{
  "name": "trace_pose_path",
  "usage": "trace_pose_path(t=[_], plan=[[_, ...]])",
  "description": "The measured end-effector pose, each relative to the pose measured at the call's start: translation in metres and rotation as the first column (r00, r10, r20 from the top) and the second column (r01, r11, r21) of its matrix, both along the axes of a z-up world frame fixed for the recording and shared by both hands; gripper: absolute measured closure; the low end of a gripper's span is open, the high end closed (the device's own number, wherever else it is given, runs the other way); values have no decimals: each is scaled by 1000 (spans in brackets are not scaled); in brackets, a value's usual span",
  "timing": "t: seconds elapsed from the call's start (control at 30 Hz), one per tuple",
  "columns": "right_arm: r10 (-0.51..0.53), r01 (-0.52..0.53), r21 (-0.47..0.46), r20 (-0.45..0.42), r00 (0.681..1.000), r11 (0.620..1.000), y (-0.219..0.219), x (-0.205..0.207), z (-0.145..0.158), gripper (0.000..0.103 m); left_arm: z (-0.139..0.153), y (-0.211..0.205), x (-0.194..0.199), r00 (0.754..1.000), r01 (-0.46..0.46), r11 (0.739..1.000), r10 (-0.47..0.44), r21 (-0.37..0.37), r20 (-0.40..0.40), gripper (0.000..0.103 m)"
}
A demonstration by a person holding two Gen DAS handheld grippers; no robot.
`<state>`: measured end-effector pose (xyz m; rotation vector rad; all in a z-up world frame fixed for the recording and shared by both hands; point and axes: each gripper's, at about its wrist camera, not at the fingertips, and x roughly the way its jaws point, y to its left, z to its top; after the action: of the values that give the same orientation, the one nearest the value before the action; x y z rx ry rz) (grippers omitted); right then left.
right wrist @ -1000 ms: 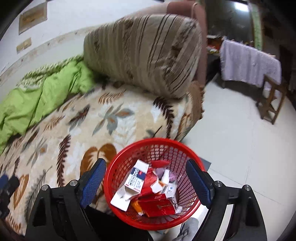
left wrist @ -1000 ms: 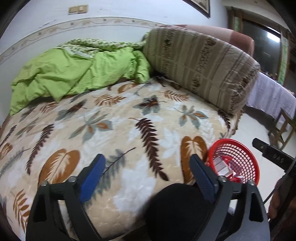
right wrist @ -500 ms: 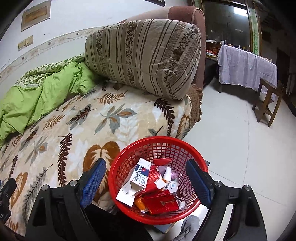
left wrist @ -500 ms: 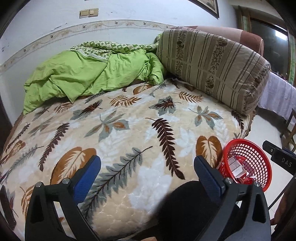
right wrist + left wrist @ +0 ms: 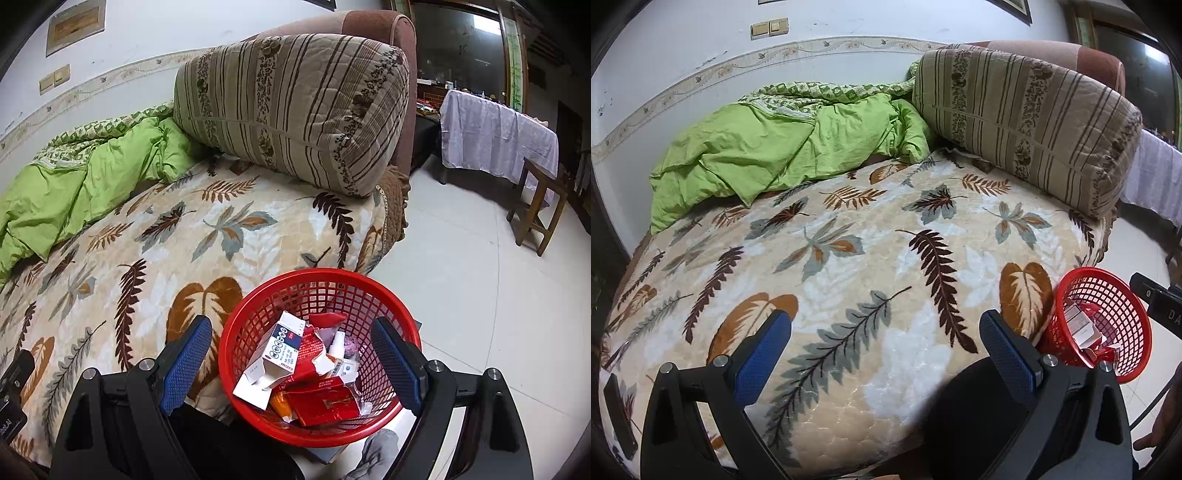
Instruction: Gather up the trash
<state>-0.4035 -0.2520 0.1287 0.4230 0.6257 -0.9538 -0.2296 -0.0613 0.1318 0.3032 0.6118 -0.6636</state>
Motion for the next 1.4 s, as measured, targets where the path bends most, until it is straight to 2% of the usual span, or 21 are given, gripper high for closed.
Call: trace_pose_path(t=[1.4], plan=[[11,-11,0,-5,1000,1000,1,3,-2,13,0,-2,-3,1000,-12,1000,12,3,8,1]])
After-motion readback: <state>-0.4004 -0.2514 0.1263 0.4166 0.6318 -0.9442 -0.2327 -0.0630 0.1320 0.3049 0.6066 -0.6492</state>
